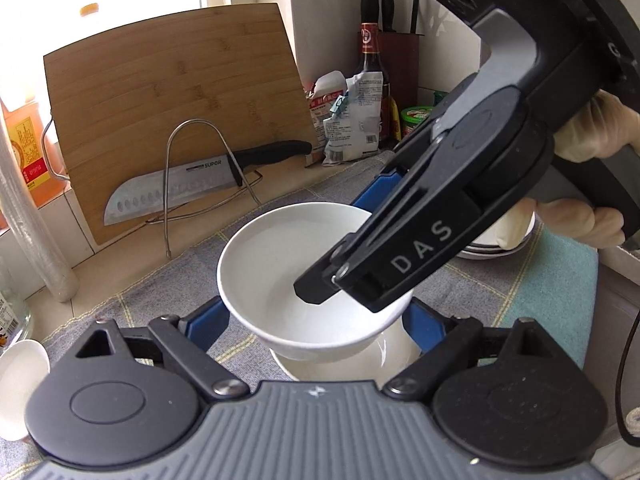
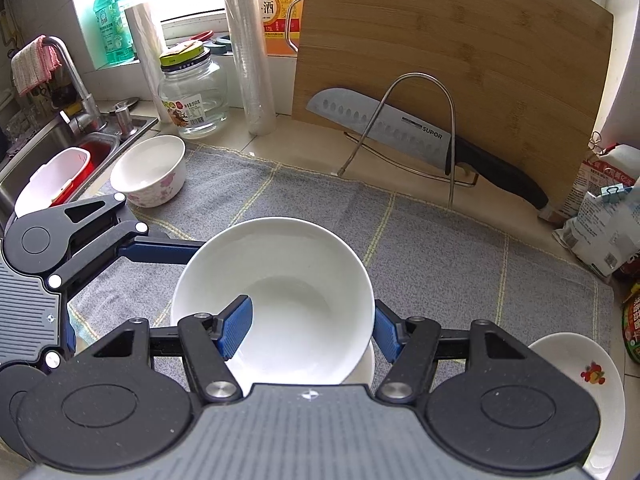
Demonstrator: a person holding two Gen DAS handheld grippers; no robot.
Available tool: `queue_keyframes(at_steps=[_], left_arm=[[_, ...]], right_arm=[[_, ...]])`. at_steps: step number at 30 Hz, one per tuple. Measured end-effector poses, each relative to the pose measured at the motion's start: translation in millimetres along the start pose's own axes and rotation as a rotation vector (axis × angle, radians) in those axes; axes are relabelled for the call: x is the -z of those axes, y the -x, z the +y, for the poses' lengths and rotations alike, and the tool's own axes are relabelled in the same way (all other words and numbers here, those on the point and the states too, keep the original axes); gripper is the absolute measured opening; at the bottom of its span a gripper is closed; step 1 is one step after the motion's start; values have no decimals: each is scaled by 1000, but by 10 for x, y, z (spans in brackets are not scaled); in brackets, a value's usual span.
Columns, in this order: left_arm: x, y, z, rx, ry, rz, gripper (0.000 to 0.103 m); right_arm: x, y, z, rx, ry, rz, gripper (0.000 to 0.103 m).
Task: Organize plates and bowls
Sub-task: 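Lower the plain white bowl into the pink-print bowl with the right gripper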
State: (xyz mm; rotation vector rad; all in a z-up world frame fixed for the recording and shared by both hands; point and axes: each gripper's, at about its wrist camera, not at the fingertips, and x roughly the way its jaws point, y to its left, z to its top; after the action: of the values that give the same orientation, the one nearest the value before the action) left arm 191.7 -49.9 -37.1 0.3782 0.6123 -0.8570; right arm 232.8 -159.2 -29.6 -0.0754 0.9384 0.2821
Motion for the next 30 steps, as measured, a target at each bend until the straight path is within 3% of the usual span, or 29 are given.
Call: queue_keyframes(at_steps=[30], left_arm=[[143,-187,-83,38,17,76,92]], right_arm=[[174,-183,-41,1,-12,77,70]])
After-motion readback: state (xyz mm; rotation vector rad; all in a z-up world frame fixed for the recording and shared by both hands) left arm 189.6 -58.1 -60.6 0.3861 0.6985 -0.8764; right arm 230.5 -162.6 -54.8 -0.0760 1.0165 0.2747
